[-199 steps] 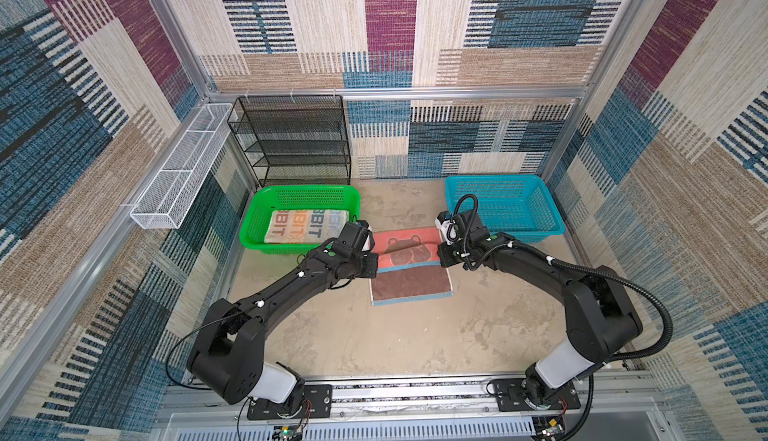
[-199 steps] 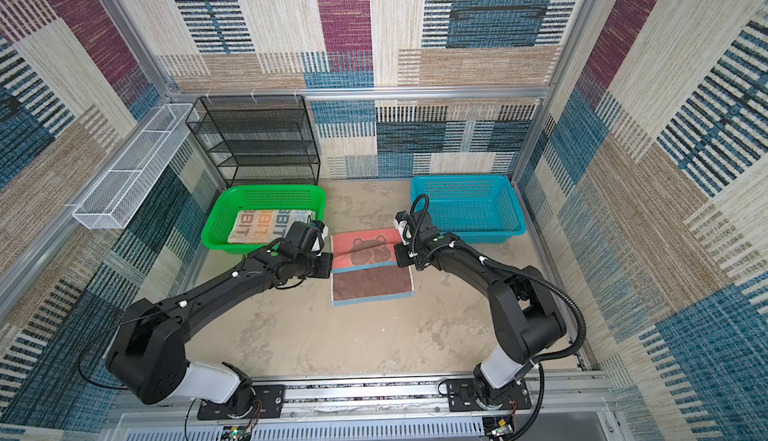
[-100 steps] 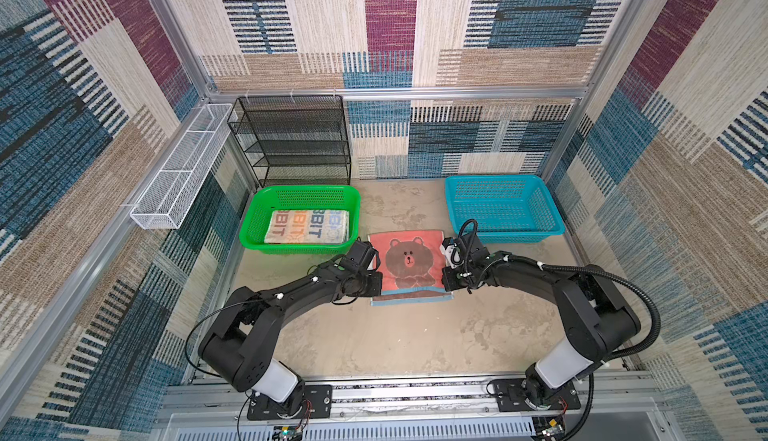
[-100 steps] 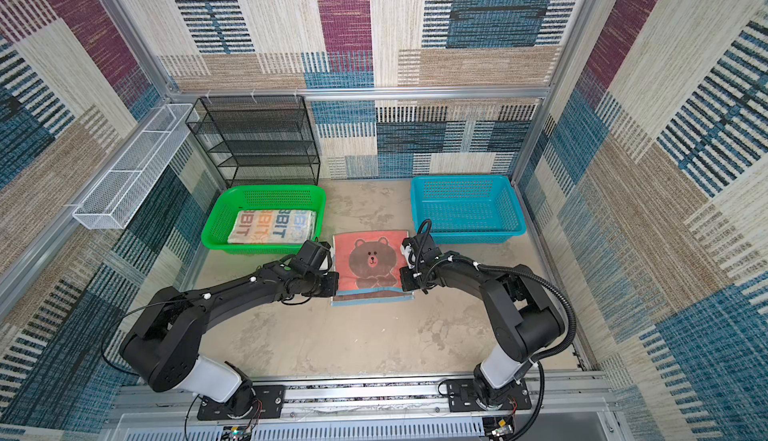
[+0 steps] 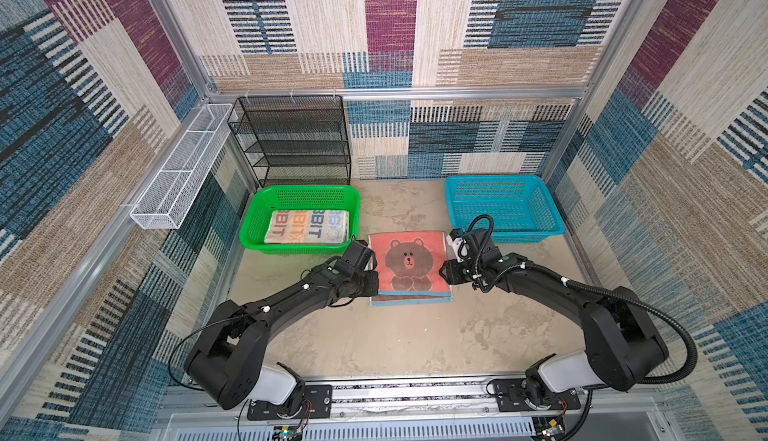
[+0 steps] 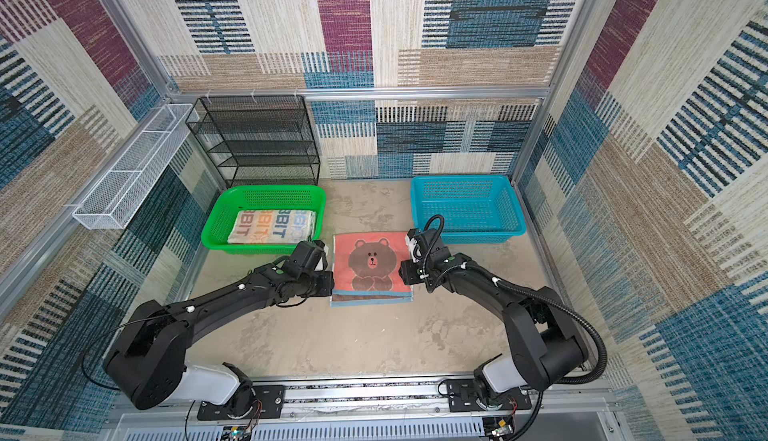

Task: Fold and stack the towels
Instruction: 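Open both grippers and draw them back from the towel's near edge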

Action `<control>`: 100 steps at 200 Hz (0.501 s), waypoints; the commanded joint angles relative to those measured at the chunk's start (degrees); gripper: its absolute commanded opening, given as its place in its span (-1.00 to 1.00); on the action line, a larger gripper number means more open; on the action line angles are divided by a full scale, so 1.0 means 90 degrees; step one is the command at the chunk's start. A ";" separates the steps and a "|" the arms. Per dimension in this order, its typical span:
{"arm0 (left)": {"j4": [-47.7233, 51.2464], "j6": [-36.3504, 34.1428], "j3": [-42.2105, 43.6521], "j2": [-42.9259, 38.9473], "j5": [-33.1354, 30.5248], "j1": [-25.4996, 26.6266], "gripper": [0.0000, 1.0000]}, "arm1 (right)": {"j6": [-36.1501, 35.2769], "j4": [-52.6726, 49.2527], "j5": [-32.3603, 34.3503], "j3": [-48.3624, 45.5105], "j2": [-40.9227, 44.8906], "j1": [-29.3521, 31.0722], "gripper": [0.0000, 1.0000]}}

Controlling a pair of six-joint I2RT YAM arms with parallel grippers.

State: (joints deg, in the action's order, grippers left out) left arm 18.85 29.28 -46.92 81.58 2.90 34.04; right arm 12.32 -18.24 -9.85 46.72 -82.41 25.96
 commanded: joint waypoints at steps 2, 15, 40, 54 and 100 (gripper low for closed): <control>0.0313 -0.0111 0.0017 -0.0235 -0.0268 0.0007 0.05 | 0.0041 0.0215 -0.0053 -0.0083 0.0231 0.0035 0.15; 0.0325 -0.0102 0.0081 -0.0413 -0.0309 -0.0001 0.45 | 0.0108 0.0372 -0.0217 -0.0123 0.0297 0.0068 0.17; 0.0260 -0.0080 0.0226 -0.0712 -0.0365 0.0004 1.00 | 0.0221 0.0652 -0.0407 -0.0118 0.0180 0.0203 0.18; 0.0242 -0.0118 0.0200 -0.0745 -0.0437 0.0007 1.00 | 0.0277 0.0758 -0.0391 -0.0049 -0.0013 0.0348 0.17; 0.0074 -0.0296 -0.0149 -0.0513 -0.0543 0.0003 1.00 | 0.0528 0.1044 -0.0007 0.0108 -0.0878 0.0933 -0.03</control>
State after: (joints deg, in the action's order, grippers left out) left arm 21.15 28.45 -46.52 75.99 -0.71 34.13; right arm 14.72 -12.10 -12.29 47.18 -87.57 32.60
